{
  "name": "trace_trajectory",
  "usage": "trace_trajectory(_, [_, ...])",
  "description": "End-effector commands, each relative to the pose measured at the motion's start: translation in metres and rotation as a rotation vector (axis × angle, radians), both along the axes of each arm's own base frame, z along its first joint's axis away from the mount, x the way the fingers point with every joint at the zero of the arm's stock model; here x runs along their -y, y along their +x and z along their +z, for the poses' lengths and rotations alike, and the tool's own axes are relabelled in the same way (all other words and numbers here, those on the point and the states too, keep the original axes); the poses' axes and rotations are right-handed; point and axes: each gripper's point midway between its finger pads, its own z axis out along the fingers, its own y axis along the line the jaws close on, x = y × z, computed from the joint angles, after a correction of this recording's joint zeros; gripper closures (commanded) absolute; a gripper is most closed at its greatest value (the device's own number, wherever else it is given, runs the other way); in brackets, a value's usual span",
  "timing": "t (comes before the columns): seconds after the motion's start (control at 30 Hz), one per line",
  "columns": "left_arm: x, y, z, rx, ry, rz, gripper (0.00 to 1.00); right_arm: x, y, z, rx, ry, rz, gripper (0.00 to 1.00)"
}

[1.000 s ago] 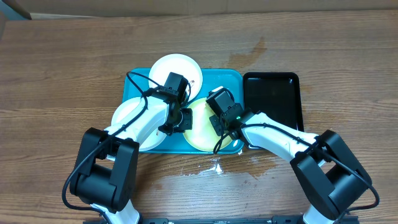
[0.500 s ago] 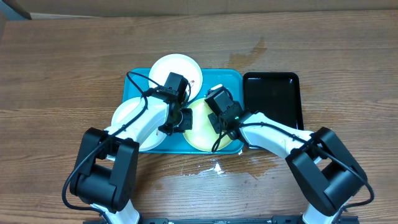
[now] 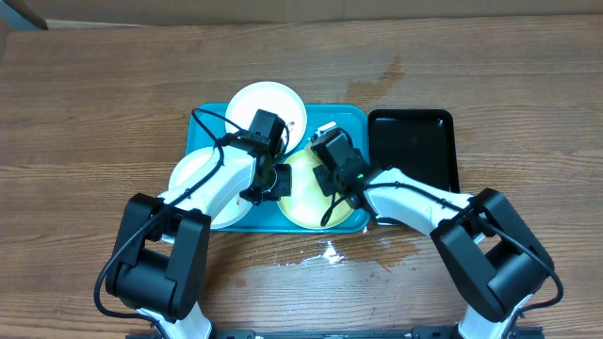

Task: Clean dirty plates on tray and stack at the side
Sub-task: 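Scrub the yellow plate's sauce smear with the sponge, left gripper holding rim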

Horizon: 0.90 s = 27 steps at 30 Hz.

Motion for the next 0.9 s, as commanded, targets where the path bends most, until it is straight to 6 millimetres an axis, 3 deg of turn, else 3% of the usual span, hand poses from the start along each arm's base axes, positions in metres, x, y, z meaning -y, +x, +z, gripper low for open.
trace_trajectory(0.0, [0.0, -0.014, -0.005, -0.03, 0.014, -0.045, 0.96, 0.007, 0.004, -0.012, -0.073, 0.092, 0.003, 0.96])
trace_trajectory(0.17, [0.0, -0.015, -0.005, -0.032, 0.015, -0.045, 0.96, 0.013, 0.018, 0.0, -0.104, 0.212, 0.002, 0.96])
trace_trajectory(0.6, [-0.001, -0.016, -0.005, -0.035, 0.016, -0.045, 0.96, 0.005, 0.031, 0.069, 0.016, 0.293, 0.054, 0.96])
trace_trajectory(0.87, [-0.001, -0.016, -0.005, -0.035, 0.016, -0.045, 0.96, 0.003, 0.028, 0.072, 0.012, 0.297, 0.062, 0.96])
